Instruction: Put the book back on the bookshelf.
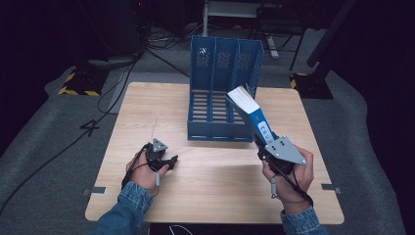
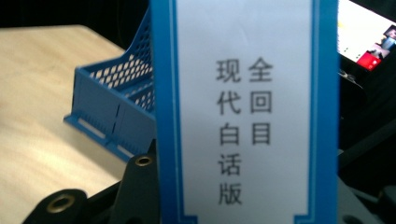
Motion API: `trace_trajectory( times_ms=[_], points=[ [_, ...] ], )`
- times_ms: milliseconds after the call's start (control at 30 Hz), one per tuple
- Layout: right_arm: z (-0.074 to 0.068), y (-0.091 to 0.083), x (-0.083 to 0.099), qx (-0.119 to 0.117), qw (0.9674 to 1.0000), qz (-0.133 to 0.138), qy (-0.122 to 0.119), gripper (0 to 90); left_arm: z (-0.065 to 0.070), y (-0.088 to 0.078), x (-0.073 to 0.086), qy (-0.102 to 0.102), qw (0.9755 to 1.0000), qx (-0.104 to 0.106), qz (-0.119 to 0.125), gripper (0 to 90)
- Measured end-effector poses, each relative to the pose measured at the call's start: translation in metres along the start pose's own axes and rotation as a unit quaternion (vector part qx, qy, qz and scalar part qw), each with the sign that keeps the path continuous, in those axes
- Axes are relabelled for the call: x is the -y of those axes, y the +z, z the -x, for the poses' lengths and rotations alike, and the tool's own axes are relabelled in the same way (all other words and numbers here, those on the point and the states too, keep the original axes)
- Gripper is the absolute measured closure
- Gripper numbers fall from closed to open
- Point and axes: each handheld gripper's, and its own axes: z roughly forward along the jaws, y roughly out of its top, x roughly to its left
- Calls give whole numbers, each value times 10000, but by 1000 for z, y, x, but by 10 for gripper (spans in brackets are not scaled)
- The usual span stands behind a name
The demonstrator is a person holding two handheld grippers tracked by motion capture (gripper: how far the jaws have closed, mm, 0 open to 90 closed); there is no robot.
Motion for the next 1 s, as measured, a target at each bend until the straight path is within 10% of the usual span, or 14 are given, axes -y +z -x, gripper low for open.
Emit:
trace_trajectory(
  times_ms=[1000],
  points=[
    [58, 74, -59, 207, 9931, 31, 1156, 619, -15, -23, 23, -284, 9989, -369, -13, 349]
  ],
)
